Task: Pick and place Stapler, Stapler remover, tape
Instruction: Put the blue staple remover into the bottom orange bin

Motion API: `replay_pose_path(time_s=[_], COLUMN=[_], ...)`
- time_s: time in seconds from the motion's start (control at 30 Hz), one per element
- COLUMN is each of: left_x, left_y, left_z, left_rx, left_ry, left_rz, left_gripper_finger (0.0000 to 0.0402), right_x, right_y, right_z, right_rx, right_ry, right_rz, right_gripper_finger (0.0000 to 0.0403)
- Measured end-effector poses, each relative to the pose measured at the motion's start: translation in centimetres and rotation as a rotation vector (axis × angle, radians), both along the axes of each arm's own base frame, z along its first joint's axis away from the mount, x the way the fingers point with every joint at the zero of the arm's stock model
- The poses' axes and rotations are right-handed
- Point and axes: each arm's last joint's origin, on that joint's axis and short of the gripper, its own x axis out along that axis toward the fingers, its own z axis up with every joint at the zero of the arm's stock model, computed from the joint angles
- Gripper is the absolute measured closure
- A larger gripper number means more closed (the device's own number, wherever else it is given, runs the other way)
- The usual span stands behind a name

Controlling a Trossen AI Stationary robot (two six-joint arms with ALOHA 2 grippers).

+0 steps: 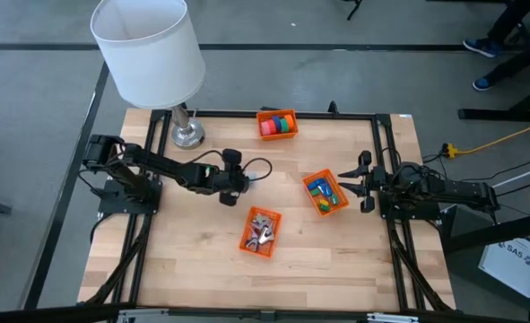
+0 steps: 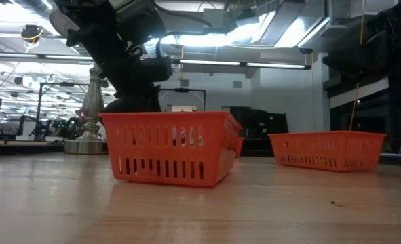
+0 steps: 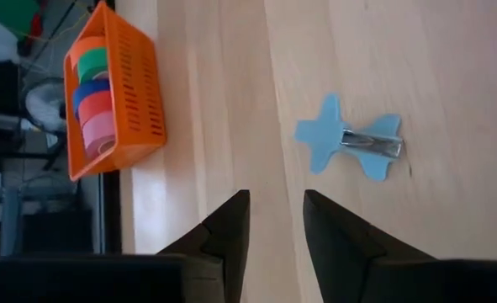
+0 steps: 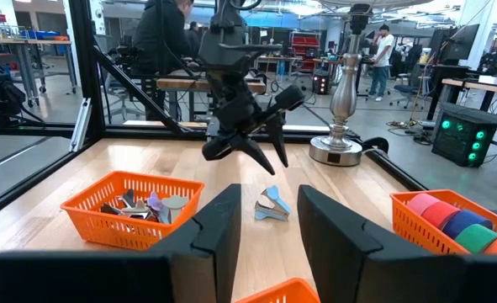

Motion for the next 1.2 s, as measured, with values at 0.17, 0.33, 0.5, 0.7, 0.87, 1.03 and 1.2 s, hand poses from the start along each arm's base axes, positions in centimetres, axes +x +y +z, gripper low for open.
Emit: replay_pose_path(time_s=[0.17,0.33,0.5,0.7,0.87,1.03,1.2], left_x=[0.0,0.4,0.4,0.6,0.9,1.2,1.6], left_y=[0.0,-0.2,-0.2,-0.3,-0.1,0.2,0.2], left_z=[0.0,0.1,0.1,-0.3,-2.3,-3.2,-3.0], left_rx=[0.018,-0.037,-0.028,-0.049,0.032,0.179,0.195], left_ry=[0.033,0.020,0.025,0.038,0.143,0.186,0.138], left_rz=[-0.054,-0.152,-0.176,-0.200,-0.187,-0.122,-0.120], left_gripper_finger=[0.0284,0.0281,0.0285,0.0286,0.0287,0.0290,0.0290], right_x=[0.0,0.0,0.0,0.0,0.0,0.0,0.0], right_y=[0.0,0.0,0.0,0.0,0.0,0.0,0.0], right_z=[0.0,0.0,0.0,0.0,0.0,0.0,0.0], right_rx=[0.000,0.000,0.000,0.000,0.000,0.000,0.000], right_ry=[0.000,0.000,0.000,0.000,0.000,0.000,0.000], right_rz=[0.000,0.000,0.000,0.000,0.000,0.000,0.000], right_gripper_finger=[0.0279,0.0279,0.0279,0.0279,0.0279,0.0279,0.0279])
